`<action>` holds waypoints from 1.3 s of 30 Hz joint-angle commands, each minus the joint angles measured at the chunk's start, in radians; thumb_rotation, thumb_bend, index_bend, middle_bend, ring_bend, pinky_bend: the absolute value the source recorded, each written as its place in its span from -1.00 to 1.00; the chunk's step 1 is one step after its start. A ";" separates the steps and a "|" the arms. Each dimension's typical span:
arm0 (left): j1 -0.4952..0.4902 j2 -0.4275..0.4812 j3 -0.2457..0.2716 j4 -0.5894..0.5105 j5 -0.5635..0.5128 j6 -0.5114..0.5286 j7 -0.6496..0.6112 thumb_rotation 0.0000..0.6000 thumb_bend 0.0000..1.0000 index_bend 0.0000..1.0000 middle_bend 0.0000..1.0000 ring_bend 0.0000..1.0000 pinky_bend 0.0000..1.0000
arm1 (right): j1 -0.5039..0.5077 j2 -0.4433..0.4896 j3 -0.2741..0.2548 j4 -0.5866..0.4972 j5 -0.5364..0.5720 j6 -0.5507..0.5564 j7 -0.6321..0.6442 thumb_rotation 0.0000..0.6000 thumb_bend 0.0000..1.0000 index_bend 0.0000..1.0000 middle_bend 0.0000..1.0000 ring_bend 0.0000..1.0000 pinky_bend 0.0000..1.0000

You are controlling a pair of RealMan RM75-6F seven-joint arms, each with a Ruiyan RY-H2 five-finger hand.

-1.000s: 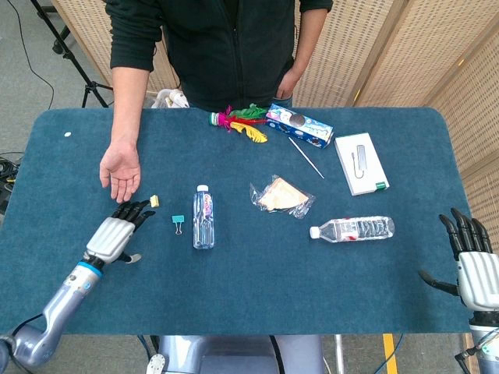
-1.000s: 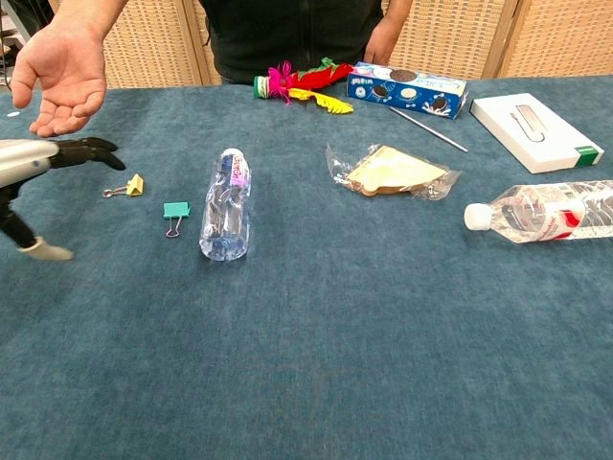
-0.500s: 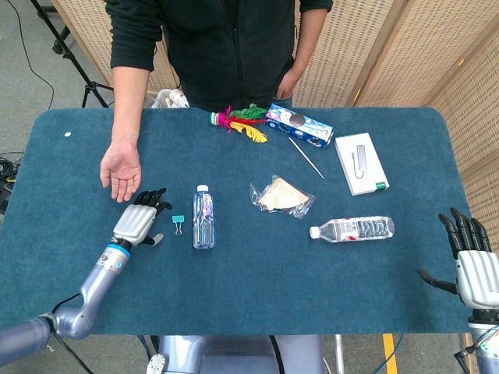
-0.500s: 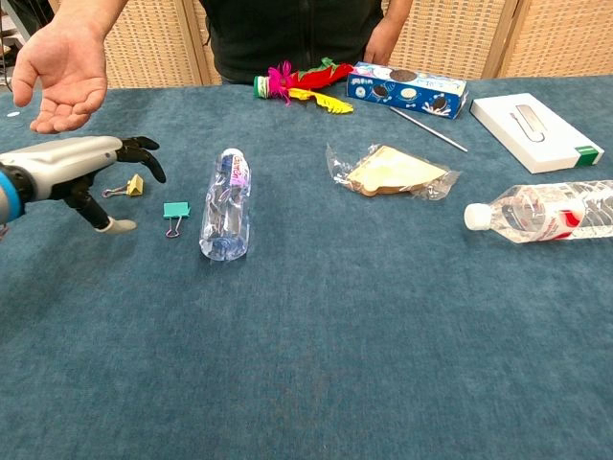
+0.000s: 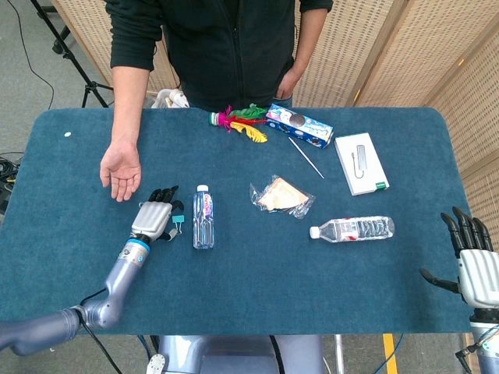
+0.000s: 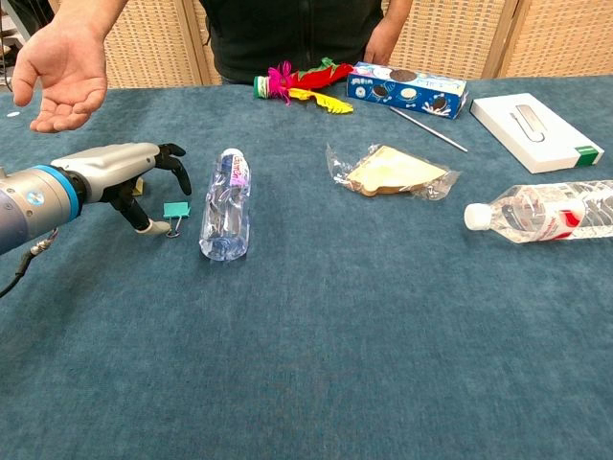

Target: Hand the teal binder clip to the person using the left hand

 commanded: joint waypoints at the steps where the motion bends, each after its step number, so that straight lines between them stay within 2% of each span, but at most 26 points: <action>1: -0.008 -0.020 0.002 0.019 -0.020 0.012 0.020 1.00 -0.41 -0.21 -1.00 -1.00 -1.00 | 0.000 0.001 0.001 0.001 0.002 -0.001 0.004 1.00 -1.00 -1.00 -1.00 -1.00 -1.00; 10: -0.011 -0.068 0.006 0.065 -0.042 0.057 0.040 1.00 -0.30 0.16 -1.00 -1.00 -1.00 | 0.001 0.003 0.001 0.003 0.003 -0.005 0.011 1.00 -1.00 -1.00 -1.00 -1.00 -1.00; 20: 0.001 -0.050 0.019 0.050 -0.030 0.070 0.025 1.00 -0.13 0.24 -1.00 -1.00 -1.00 | 0.001 0.002 0.000 0.001 0.001 -0.003 0.005 1.00 -1.00 -1.00 -1.00 -1.00 -1.00; 31: 0.011 0.032 0.043 -0.035 0.089 0.038 -0.105 1.00 -0.13 0.29 -1.00 -1.00 -1.00 | 0.000 -0.001 -0.004 -0.001 -0.004 -0.001 -0.003 1.00 -1.00 -1.00 -1.00 -1.00 -1.00; 39: 0.019 0.070 0.073 -0.102 0.238 0.084 -0.192 1.00 -0.13 0.33 -1.00 -1.00 -1.00 | 0.000 -0.002 -0.005 -0.003 -0.004 -0.003 -0.008 1.00 -1.00 -1.00 -1.00 -1.00 -1.00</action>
